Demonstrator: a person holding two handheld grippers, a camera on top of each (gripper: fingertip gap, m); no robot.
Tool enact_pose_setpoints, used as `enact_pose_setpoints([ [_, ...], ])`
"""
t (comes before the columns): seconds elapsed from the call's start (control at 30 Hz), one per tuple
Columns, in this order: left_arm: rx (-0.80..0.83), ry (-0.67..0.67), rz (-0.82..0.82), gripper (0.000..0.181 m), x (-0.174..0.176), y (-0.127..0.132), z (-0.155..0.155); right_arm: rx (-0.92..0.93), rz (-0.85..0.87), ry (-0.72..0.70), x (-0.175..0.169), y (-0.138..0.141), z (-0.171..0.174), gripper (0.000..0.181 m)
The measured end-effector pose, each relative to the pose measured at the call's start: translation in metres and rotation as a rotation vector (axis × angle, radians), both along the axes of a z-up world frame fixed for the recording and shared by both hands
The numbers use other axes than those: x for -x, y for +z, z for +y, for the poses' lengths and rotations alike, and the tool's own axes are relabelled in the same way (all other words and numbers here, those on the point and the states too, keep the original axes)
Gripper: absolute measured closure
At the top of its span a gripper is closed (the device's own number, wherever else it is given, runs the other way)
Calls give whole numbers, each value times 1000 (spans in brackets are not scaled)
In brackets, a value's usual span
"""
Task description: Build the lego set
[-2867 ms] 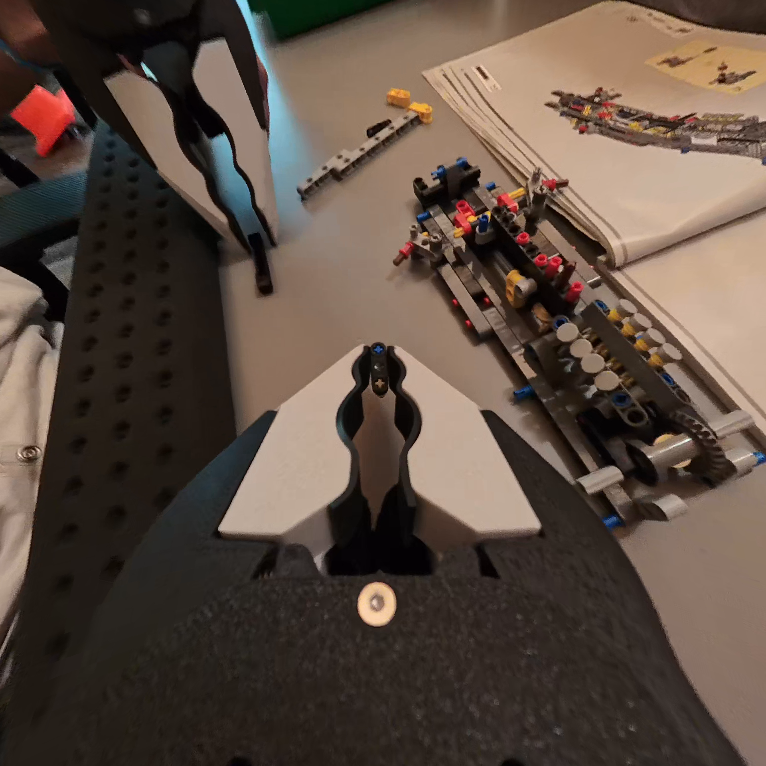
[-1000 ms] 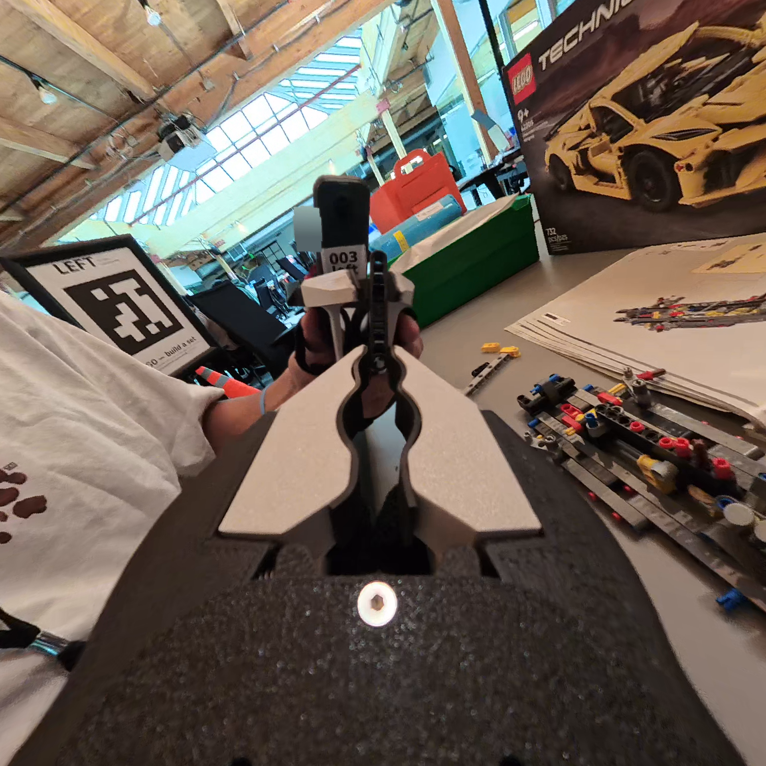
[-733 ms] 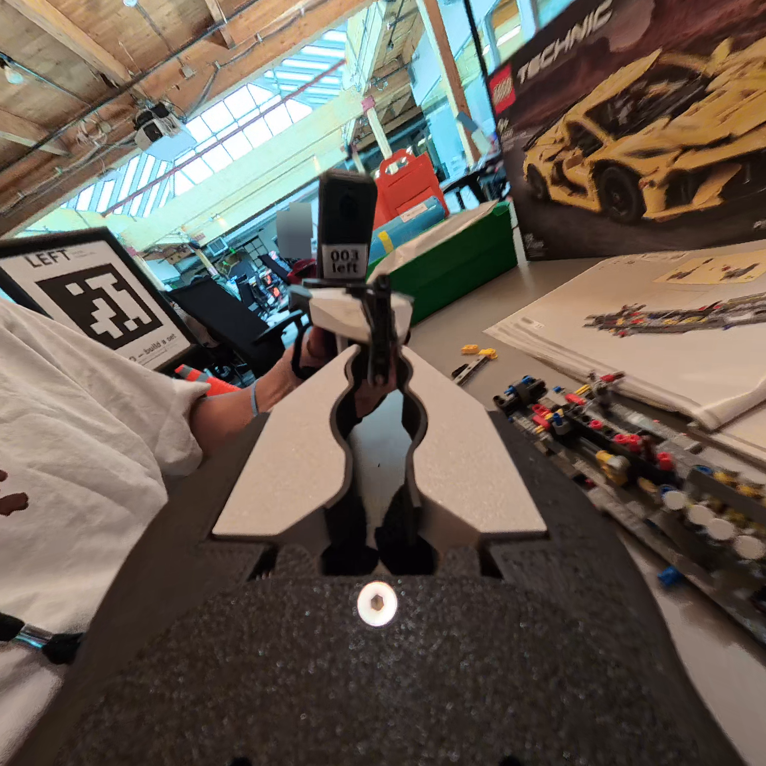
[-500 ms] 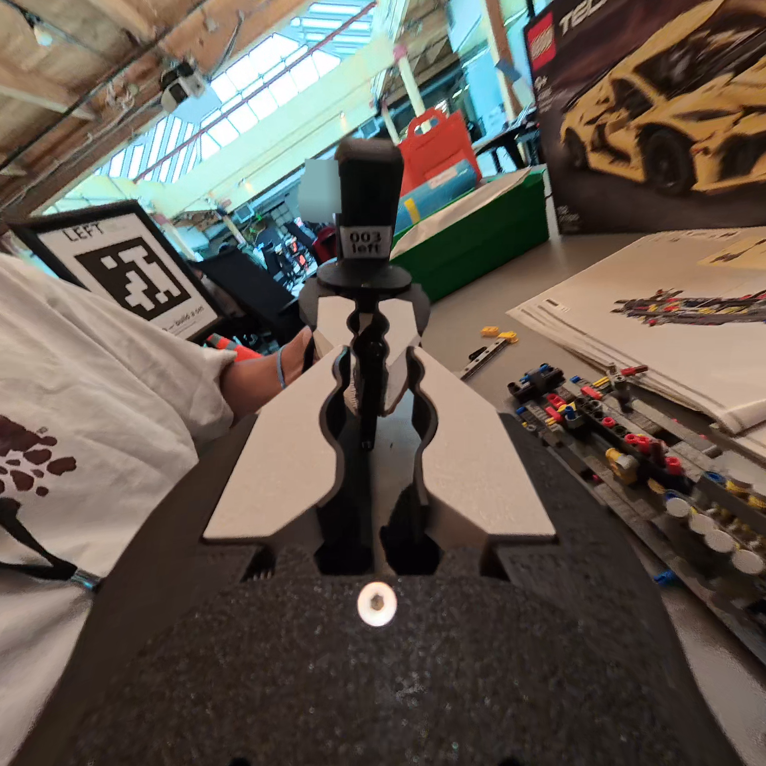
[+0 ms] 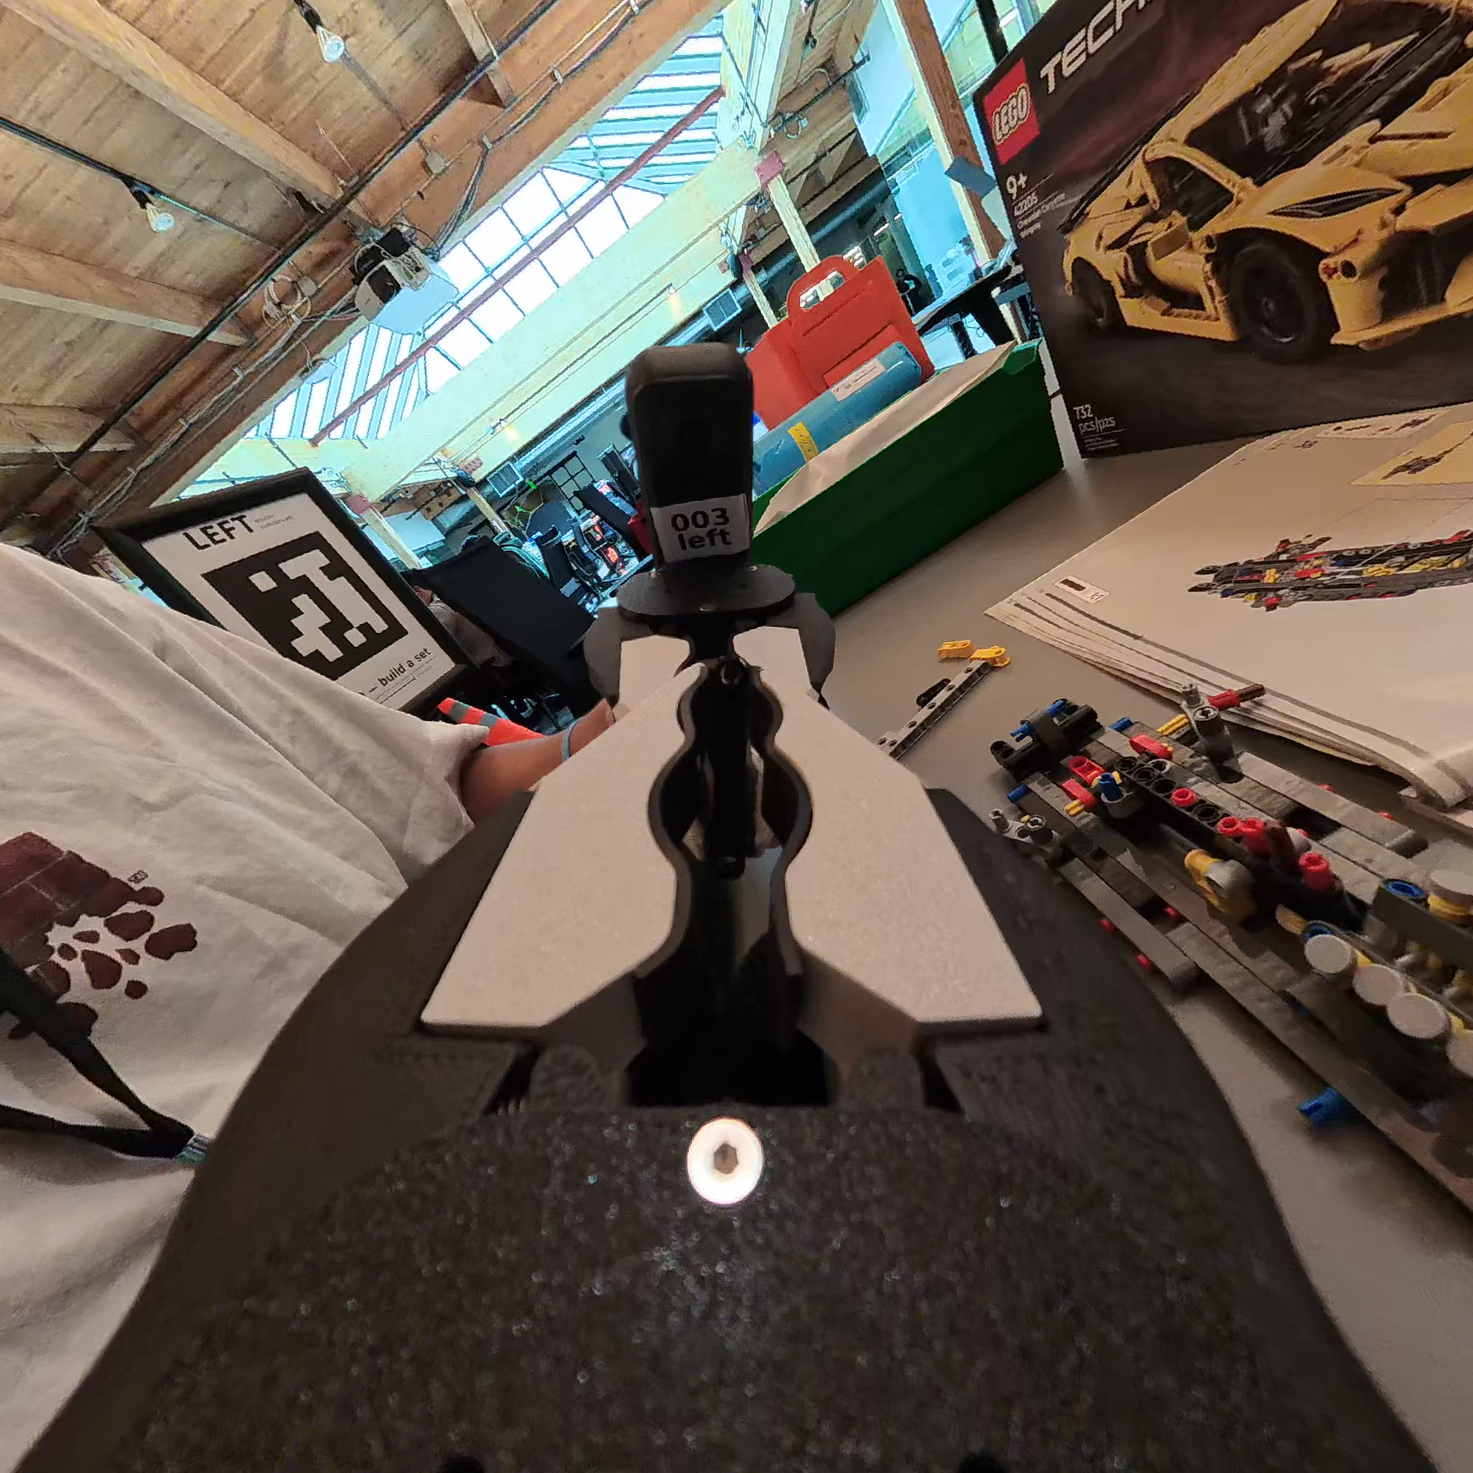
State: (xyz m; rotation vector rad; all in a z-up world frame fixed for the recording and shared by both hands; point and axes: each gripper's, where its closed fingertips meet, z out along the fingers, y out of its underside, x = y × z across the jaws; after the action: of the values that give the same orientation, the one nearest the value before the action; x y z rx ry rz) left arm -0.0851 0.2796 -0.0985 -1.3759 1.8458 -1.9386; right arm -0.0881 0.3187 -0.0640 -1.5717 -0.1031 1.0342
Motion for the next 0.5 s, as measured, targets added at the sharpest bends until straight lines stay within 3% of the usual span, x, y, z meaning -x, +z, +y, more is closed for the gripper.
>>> enact_pose_setpoints([
  [0.13,6,37,-25,174,0,0,13,12,-90,-48,-17,-2,-6,158],
  [0.17,-2,58,-33,174,0,0,21,44,-186,-68,-25,-13,-10,156],
  [0.27,-92,119,-65,174,5,-6,42,227,-639,-51,-37,-78,-30,155],
  [0.33,-90,134,-88,174,6,-4,47,310,-744,-12,-33,-102,-37,153],
  [0.5,-120,127,-72,174,5,-12,43,393,-969,17,-33,-123,-32,159],
])
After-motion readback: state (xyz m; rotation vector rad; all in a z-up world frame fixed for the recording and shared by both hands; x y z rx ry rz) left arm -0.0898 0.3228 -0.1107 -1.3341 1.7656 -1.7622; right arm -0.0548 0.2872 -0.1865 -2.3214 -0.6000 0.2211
